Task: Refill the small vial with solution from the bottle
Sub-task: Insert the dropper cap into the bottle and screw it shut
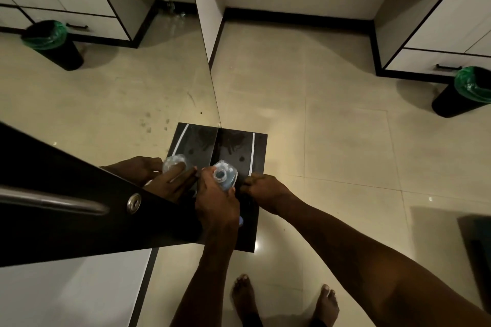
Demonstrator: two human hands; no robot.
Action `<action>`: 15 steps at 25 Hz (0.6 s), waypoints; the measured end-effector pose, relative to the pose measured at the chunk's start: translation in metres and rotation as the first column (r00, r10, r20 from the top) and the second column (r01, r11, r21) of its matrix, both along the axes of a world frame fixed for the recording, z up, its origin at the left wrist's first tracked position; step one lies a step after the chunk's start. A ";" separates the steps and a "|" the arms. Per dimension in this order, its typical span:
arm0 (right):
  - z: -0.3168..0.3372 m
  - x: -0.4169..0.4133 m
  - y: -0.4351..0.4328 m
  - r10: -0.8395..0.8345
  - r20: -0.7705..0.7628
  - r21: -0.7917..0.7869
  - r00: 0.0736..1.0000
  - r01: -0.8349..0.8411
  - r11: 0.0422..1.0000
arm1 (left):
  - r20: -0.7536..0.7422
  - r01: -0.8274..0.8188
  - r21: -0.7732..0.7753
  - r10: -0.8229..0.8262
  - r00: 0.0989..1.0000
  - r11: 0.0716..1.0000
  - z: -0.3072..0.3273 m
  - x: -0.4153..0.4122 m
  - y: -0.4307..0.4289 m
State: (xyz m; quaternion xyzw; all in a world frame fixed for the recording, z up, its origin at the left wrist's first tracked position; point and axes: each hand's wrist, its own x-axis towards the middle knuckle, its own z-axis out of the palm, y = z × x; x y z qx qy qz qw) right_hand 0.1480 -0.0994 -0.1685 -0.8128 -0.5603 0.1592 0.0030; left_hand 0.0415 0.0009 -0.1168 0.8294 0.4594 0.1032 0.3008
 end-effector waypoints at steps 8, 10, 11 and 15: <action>0.042 0.010 -0.013 0.021 0.082 0.026 0.996 -0.023 0.999 | 0.241 -0.019 -0.002 0.019 0.970 1.000 0.003 -0.004 0.012; 0.063 0.013 -0.018 0.020 0.120 0.032 0.993 -0.024 0.999 | 0.255 0.040 0.054 -0.052 0.966 0.998 0.009 -0.007 0.013; 0.077 0.015 -0.021 0.017 0.133 0.046 0.991 -0.023 0.999 | 0.247 0.090 0.073 -0.105 0.963 0.993 0.017 -0.006 0.015; 0.141 0.029 -0.040 0.002 0.177 0.136 0.984 -0.027 0.990 | 0.063 0.183 0.100 -0.190 0.980 0.978 0.095 0.012 0.017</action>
